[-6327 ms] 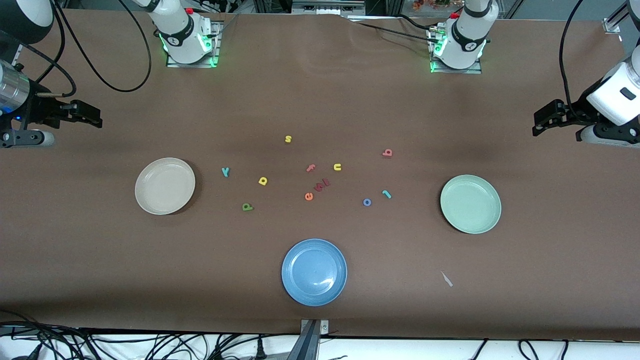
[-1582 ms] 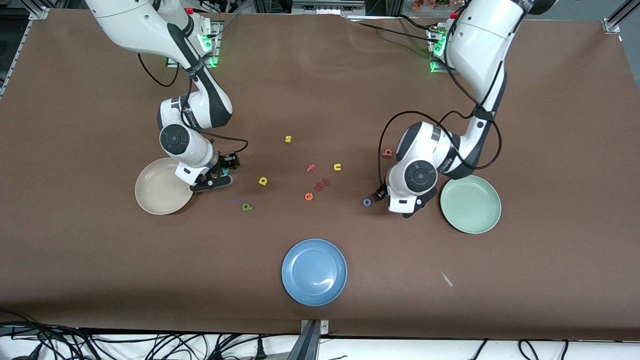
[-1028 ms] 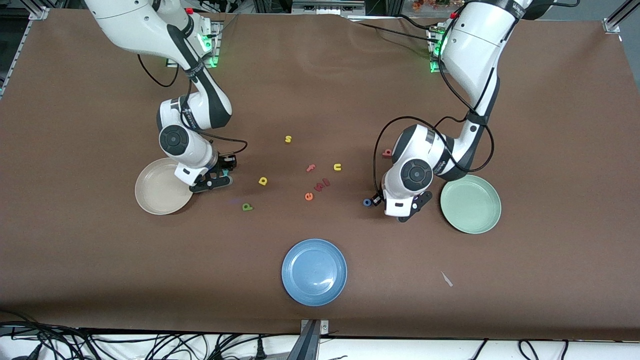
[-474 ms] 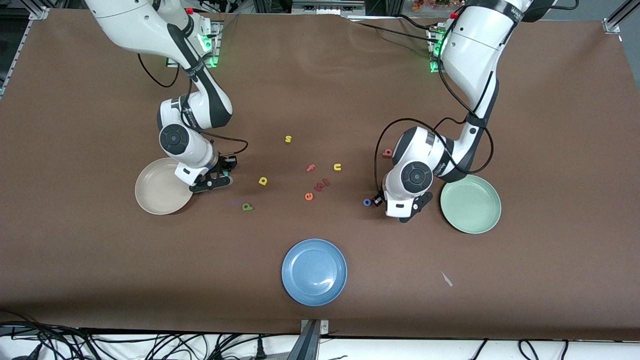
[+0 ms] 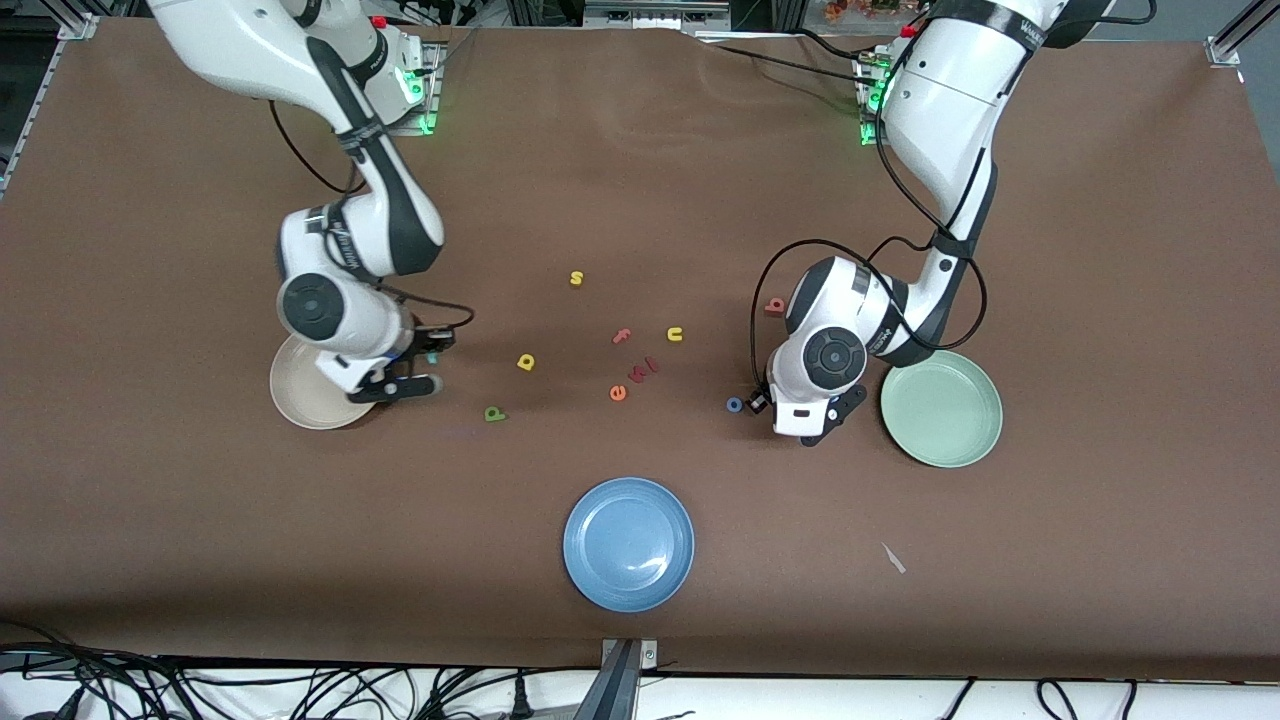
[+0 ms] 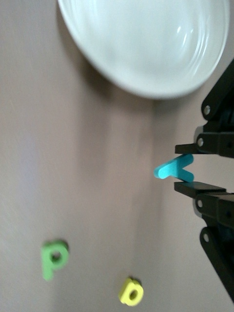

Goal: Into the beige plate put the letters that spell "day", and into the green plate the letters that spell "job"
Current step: 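Grasp the teal y with the right gripper while the left gripper grasps the l, then place the teal y on the cream plate while the left gripper carries the teal l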

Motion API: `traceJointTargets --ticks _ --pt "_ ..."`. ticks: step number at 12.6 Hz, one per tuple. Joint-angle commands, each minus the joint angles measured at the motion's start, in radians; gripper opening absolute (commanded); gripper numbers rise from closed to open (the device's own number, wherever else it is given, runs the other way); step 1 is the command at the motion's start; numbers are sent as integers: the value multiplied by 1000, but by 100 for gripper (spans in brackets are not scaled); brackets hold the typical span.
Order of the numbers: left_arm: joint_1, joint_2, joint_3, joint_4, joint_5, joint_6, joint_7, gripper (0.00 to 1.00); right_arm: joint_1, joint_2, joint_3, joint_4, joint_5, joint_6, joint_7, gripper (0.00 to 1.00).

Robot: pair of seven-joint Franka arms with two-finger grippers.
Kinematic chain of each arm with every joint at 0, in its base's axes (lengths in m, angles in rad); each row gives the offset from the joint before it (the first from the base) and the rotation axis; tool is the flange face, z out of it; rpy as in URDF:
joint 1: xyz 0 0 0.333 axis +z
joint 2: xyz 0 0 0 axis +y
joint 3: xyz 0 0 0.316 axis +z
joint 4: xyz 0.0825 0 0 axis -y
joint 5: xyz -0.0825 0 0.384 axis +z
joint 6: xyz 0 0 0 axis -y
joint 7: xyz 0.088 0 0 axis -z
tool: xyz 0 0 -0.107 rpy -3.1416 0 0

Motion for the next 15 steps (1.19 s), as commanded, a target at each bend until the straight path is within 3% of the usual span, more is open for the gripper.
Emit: traceJointTargets --ticks 1,4,5,6,7,10,15 --pt "4 6 1 11 -17 -1 0 0 -20 11 -57 15 16 -24 -45 13" --pt "10 -8 4 15 -15 -10 -2 0 -119 42 -57 20 16 10 -165 14" --pt "15 -29 7 14 -15 -16 -2 0 -141 62 -57 24 16 13 -210 23" --pt "30 -51 7 17 -14 -45 0 0 -147 71 -57 47 19 10 -211 74" --pt "42 -75 7 18 -12 -77 7 0 -143 71 -56 53 21 4 -204 99" --pt "105 -137 7 18 -11 -160 41 0 -126 71 -45 70 47 4 -212 100" --pt "231 -198 8 14 44 -336 297 0 -109 141 65 178 59 5 -35 100"
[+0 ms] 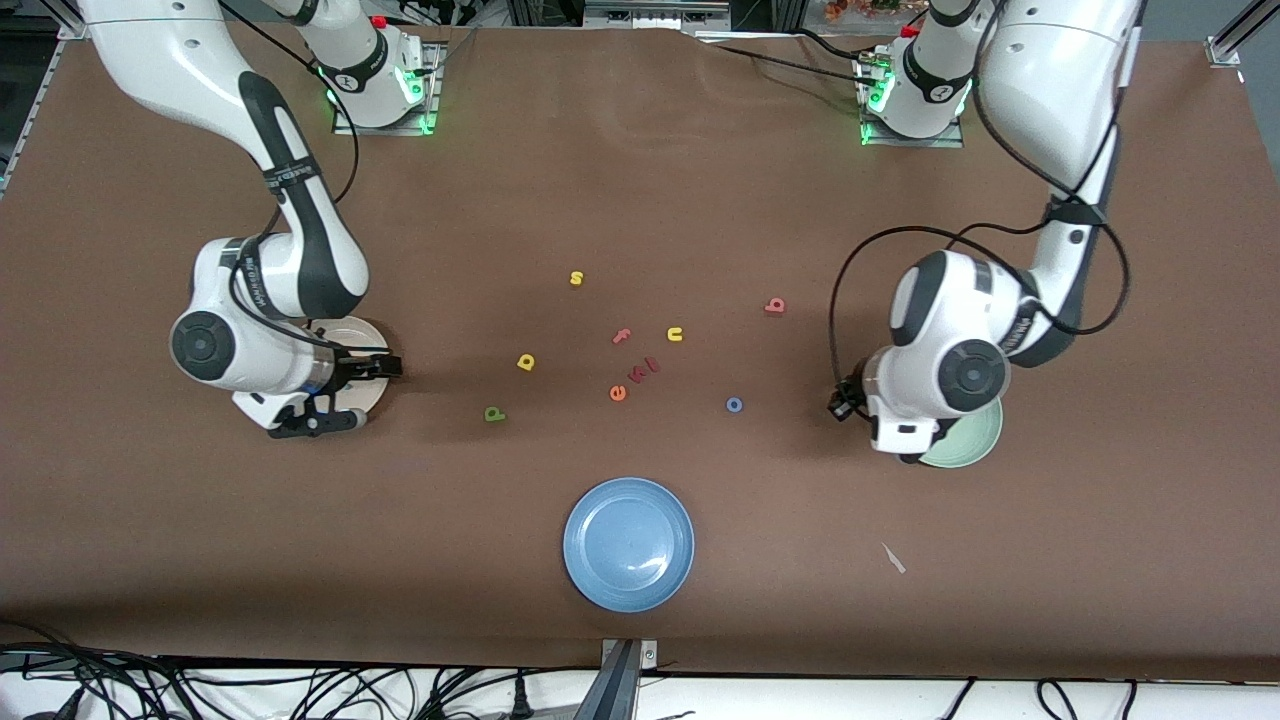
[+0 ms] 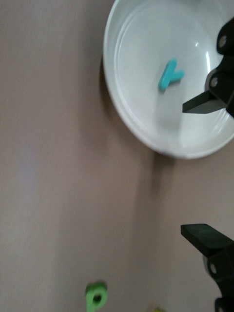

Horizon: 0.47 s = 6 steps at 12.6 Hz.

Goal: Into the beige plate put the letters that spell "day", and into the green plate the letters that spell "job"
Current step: 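Place the teal y on the cream plate while the left gripper carries the teal l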

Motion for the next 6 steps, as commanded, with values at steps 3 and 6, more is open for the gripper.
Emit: traceJointTargets --ticks 3,6 --pt "122 -28 -6 -34 70 -83 180 0 27 88 78 115 18 1 405 100" --pt "231 30 -7 -40 72 -75 246 0 87 100 79 112 20 31 578 100"
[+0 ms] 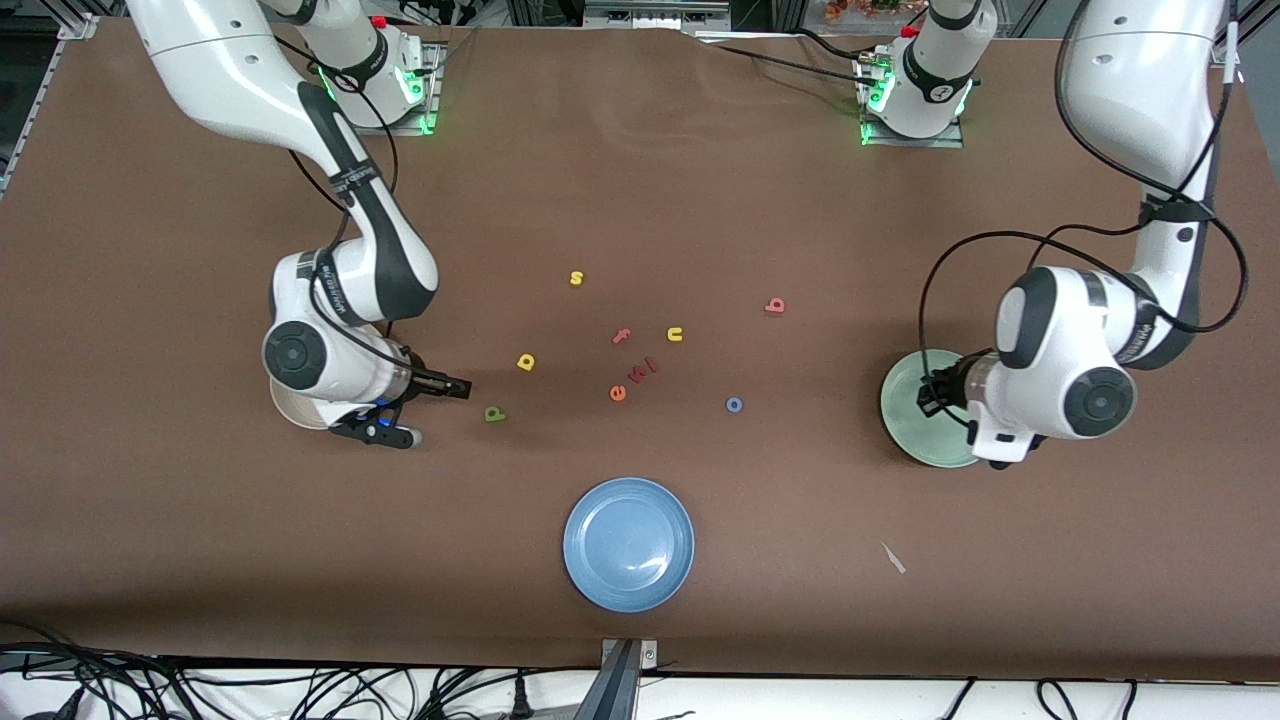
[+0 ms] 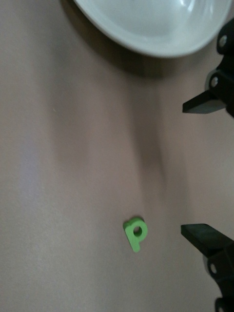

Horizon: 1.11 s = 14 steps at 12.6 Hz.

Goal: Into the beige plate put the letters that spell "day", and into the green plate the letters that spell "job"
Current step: 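Place the teal y on the cream plate while the left gripper carries the teal l, then grasp the yellow letter with the right gripper while the left gripper releases the l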

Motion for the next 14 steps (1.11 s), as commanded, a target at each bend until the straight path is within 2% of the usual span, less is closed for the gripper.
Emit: traceJointTargets --ticks 1,5,7,12,13,14 --pt "77 60 -12 -4 17 9 56 0 54 22 -1 15 15 44 148 100" --pt "97 111 -17 -8 -4 54 84 0 137 36 -1 -8 14 131 326 100" --pt "96 116 -17 -8 -6 57 84 0 156 37 -1 -58 13 200 357 100" --pt "91 151 -17 -8 -6 91 82 11 217 39 -12 -95 -5 242 378 99" --pt "87 150 -17 -8 -6 89 73 25 217 39 -10 -101 -8 243 378 94" --pt "87 147 -17 -6 -6 86 70 61 217 39 -12 -102 -9 243 375 90"
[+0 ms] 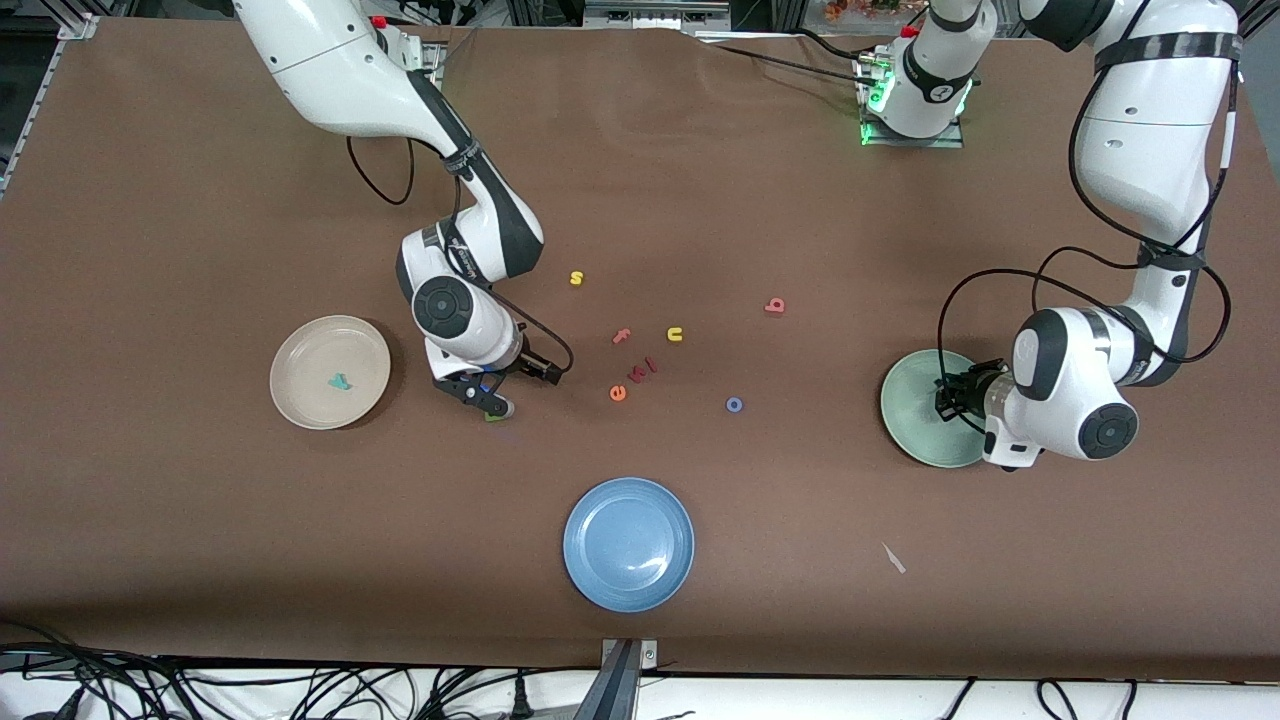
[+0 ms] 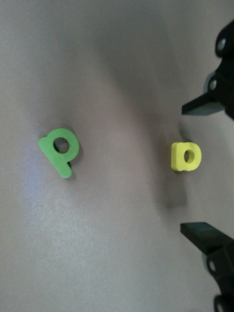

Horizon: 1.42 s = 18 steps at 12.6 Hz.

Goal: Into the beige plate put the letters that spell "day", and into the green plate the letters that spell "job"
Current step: 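Grasp the yellow letter with the right gripper while the left gripper releases the l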

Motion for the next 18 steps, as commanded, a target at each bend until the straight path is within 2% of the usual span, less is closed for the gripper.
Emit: traceJointTargets --ticks 1,2,3,8,10,13,15,18 --pt "-5 4 1 9 -4 4 3 82 6 -9 -11 -20 -10 19 10 86" --pt "-8 4 1 9 -4 2 2 96 6 -9 -11 -20 -15 19 10 82" --pt "-6 -5 1 9 -4 -4 3 100 6 -8 -11 -20 -16 19 10 76" --pt "-6 -117 -33 17 -4 -113 -5 100 6 1 -11 -22 -16 25 8 51" --pt "-11 -133 -103 21 -4 -125 -79 100 6 1 -11 -22 -16 25 7 38" --pt "-20 -139 -194 30 0 -70 -317 100 6 1 -11 -20 -16 23 7 15" --pt "-61 -133 -223 29 6 -3 -466 100 -6 0 -13 10 -16 -1 -21 13" --pt "-130 -131 -223 6 24 24 -652 98 -11 -2 -63 127 -18 -177 -107 12"
